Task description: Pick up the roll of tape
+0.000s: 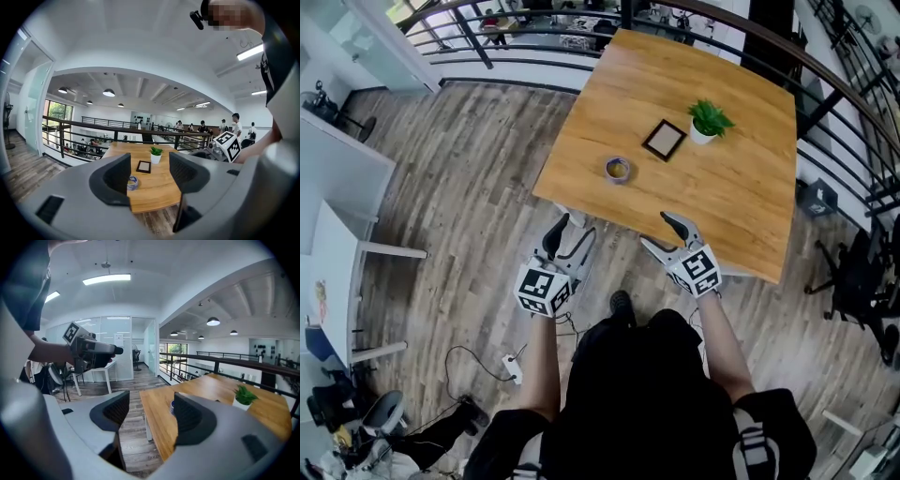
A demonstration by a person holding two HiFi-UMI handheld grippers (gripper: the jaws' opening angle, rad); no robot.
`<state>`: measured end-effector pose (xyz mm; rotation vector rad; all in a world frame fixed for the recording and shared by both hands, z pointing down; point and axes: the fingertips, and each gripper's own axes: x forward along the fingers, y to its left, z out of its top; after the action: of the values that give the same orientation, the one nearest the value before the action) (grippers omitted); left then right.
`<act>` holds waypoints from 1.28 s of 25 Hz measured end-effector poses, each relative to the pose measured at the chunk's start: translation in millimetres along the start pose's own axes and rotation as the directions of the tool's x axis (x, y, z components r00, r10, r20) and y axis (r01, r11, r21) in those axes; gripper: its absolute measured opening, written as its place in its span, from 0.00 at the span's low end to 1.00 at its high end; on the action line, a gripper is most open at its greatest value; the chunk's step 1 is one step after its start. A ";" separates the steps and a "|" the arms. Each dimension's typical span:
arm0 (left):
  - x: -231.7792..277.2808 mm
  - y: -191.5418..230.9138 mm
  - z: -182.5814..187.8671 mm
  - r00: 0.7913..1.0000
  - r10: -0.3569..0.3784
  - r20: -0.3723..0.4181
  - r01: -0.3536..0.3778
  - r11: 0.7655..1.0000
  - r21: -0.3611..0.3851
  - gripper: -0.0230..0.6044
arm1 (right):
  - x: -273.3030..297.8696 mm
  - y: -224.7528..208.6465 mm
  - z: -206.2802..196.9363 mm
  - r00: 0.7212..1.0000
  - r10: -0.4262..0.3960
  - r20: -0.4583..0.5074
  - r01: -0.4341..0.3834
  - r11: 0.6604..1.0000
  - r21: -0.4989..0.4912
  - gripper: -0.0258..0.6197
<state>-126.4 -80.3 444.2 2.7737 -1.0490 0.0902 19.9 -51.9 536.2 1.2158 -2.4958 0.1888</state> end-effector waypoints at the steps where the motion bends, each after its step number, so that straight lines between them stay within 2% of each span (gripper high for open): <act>1: 0.8 3.9 1.6 1.000 -0.001 0.000 0.001 1.000 0.000 0.45 | 3.4 0.7 -0.3 1.000 0.000 -0.004 0.000 1.000 0.001 0.52; 4: 0.8 10.6 2.5 1.000 -0.004 -0.007 0.004 1.000 -0.001 0.45 | 10.8 2.8 -1.8 1.000 0.001 -0.015 -0.001 1.000 0.008 0.52; 9: 3.4 15.0 -1.6 0.999 0.007 -0.033 -0.007 1.000 0.000 0.45 | 17.2 -5.7 -1.3 1.000 0.024 0.015 -0.025 0.996 0.087 0.52; 17: 29.2 39.1 -0.6 0.996 0.068 -0.054 -0.069 0.997 -0.019 0.45 | 48.7 -33.5 -3.6 0.996 0.089 -0.010 -0.088 0.992 0.088 0.52; 23: 62.2 51.0 2.0 0.990 0.111 -0.081 -0.112 0.994 -0.002 0.45 | 70.3 -65.8 -3.1 0.990 0.137 -0.019 -0.135 0.987 0.086 0.52; 32: 103.1 62.0 1.0 0.979 0.180 -0.100 -0.181 0.984 -0.002 0.45 | 101.3 -98.9 -17.2 0.969 0.241 -0.048 -0.236 0.968 0.090 0.51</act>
<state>-90.1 -193.3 464.2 2.6282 -1.2679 0.2422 44.4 -183.2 586.3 0.9222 -2.6004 0.3888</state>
